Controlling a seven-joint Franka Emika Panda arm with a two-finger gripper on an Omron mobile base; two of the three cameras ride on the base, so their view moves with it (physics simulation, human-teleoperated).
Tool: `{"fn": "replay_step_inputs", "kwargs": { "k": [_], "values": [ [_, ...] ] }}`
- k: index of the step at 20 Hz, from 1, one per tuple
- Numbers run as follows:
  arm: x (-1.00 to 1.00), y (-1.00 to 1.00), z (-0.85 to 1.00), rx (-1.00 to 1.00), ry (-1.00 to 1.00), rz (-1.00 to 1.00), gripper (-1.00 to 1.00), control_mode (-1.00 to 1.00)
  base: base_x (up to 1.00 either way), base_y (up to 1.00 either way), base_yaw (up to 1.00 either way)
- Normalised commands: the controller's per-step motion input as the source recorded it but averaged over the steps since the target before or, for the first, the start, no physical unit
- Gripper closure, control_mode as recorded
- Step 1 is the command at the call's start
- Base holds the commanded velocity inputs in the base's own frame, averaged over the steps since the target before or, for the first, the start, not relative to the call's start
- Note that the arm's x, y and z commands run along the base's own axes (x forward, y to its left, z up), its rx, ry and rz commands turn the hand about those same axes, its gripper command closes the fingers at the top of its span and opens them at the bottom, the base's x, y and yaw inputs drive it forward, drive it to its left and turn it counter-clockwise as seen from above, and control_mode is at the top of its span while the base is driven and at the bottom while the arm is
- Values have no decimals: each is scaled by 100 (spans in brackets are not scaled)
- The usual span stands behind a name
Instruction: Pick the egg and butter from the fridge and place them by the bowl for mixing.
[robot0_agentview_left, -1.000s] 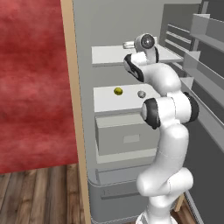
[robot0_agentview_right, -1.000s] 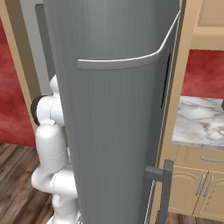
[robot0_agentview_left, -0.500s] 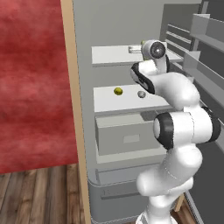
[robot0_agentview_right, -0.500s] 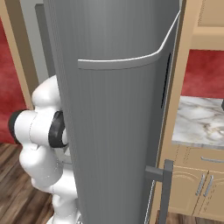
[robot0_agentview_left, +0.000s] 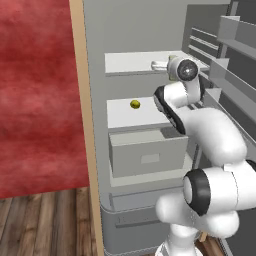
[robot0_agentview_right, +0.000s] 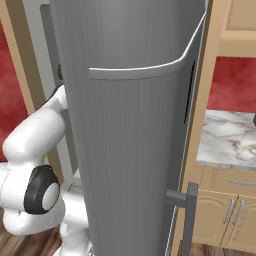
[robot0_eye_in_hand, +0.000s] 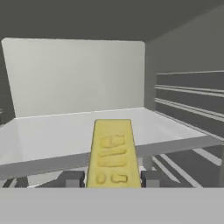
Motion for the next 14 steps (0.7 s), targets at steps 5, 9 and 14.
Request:
{"fn": "replay_step_inputs", "kwargs": {
  "k": [5,9,14],
  "values": [
    [-100,30,-29,8,11,-10,100,-100,0,0,0],
    [-100,22,-59,10,17,-10,100,-100,0,0,0],
    [-100,12,-71,10,22,-9,100,-100,0,0,0]
  ]
}}
